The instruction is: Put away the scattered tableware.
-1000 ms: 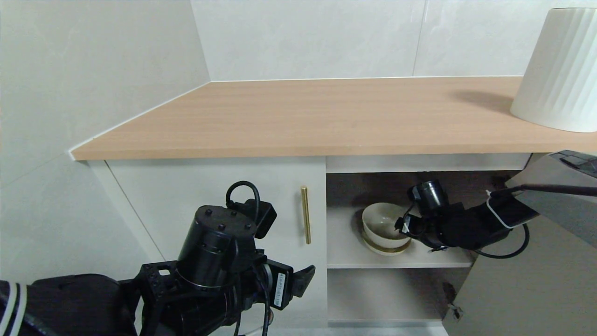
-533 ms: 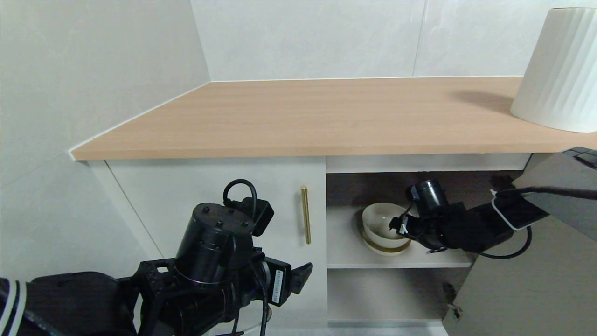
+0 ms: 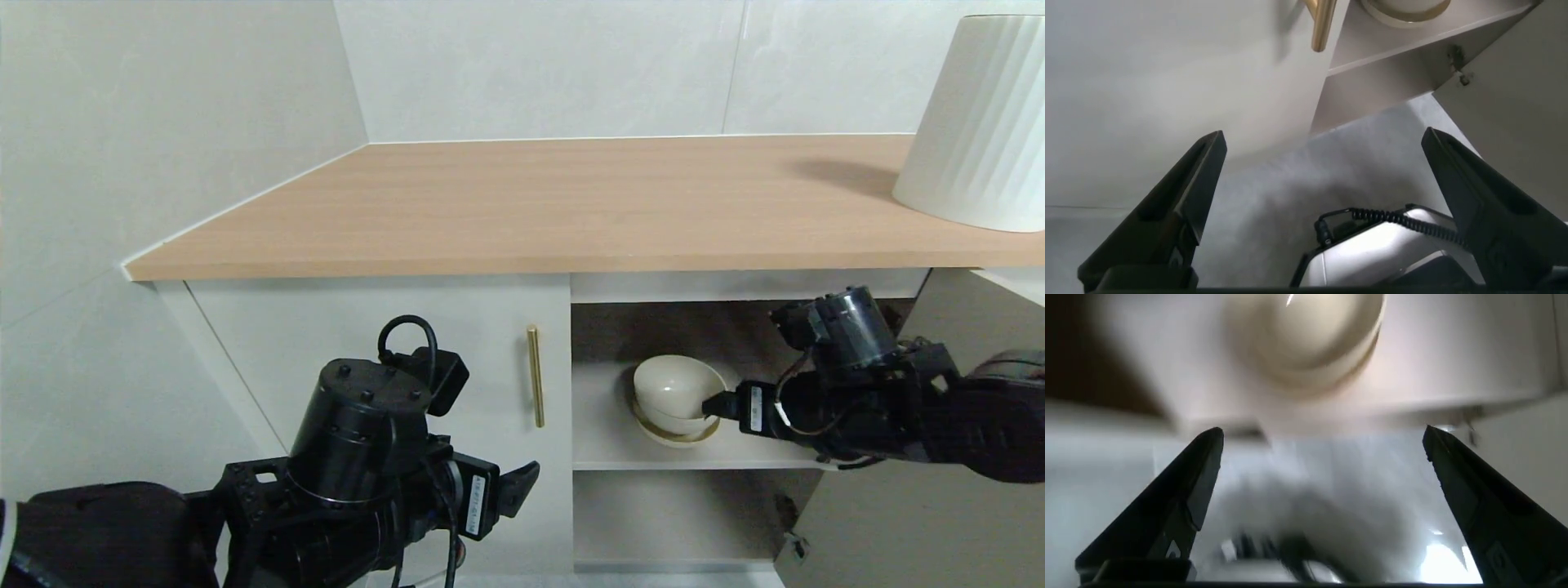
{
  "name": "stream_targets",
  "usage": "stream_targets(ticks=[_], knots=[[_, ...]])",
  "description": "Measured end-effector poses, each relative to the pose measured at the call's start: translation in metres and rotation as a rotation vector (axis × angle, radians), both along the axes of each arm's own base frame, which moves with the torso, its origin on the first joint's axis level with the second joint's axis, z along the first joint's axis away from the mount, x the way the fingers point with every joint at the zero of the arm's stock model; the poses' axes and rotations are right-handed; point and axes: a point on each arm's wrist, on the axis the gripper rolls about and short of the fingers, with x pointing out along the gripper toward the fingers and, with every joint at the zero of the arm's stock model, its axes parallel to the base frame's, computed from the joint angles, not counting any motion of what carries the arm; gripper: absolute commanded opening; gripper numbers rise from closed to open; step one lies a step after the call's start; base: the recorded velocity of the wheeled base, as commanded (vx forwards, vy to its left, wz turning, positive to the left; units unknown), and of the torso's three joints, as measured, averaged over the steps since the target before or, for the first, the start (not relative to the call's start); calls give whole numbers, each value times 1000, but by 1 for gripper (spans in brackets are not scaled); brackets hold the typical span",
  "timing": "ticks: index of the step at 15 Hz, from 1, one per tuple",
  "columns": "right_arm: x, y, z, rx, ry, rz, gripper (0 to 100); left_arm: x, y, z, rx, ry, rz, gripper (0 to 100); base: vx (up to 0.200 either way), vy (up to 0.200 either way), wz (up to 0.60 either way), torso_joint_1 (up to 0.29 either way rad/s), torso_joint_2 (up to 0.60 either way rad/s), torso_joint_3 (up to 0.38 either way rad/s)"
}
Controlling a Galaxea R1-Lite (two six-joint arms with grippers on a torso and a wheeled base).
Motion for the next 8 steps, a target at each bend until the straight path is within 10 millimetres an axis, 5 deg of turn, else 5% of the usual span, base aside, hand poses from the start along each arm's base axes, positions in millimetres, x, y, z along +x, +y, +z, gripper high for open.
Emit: stream_targets(ticks=[2, 4, 8], knots=[[-40, 0, -8, -44, 51, 91, 100, -1, 1, 1, -2, -2, 1, 100, 0, 0, 0, 0, 0, 0], [-68, -2, -18, -76, 94, 152, 100, -2, 2, 2, -5, -5, 1, 100, -200, 0, 0, 7, 0, 5], [-86, -4, -24, -93, 117, 192, 100, -3, 3, 2, -6, -6, 1, 100, -200, 0, 0, 1, 0, 4]])
